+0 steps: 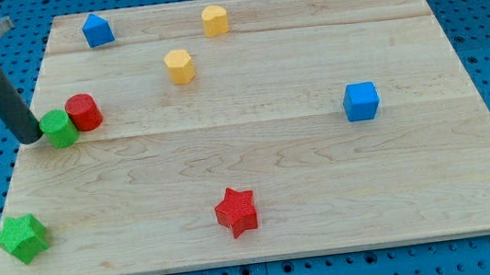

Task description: Slide the blue cube to the bottom right of the hexagon

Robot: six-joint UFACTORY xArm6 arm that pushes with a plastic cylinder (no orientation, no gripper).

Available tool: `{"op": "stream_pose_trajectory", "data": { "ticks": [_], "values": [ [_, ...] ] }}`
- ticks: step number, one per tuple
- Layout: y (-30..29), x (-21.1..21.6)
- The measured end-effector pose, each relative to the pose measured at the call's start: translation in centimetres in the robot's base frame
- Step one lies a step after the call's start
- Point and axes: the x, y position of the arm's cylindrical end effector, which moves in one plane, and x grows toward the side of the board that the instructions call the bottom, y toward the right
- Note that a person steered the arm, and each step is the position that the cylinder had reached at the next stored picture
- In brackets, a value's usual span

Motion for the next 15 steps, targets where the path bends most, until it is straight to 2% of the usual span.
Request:
{"op": "stream_pose_trajectory", "data": {
  "ticks": [3,4,6,7,8,10,11,12,14,15],
  "values": [
    [0.8,0.9],
    [0.7,-0.9],
    [6.9,0.1],
    [6.1,1.6],
    [11.6,2.3],
    [27.9,-4.7],
    [33.7,-5.6],
    [31.5,-6.3],
    [42.9,-6.8],
    [41.2,-4.1]
  ]
}}
